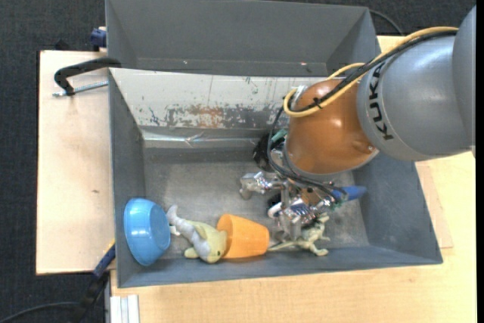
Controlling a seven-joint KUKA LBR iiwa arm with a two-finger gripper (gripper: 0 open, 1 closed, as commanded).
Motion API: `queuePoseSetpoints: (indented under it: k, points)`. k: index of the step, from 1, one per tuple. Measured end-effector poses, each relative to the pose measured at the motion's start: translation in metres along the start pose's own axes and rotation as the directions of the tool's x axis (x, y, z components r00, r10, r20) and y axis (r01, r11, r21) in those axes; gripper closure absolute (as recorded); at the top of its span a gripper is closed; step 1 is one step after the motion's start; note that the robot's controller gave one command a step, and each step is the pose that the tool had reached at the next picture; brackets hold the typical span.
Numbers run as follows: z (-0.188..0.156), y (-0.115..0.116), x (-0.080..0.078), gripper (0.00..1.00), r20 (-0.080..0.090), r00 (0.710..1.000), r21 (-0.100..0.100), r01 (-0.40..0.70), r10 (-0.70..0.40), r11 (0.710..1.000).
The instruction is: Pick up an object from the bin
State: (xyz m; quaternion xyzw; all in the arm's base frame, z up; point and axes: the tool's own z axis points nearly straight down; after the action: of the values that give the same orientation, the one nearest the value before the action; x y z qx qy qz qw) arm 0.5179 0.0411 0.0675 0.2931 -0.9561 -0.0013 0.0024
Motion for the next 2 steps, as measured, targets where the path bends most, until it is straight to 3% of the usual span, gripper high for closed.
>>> queuePoseSetpoints:
  k: [1,2]
  points:
    - [-0.003,0.070,-0.015,0.00,0.007,0.999,0.000,0.047,-0.047,0.999]
    - [-0.003,0.104,-0.042,0.00,0.010,1.000,0.002,0.000,0.000,1.000]
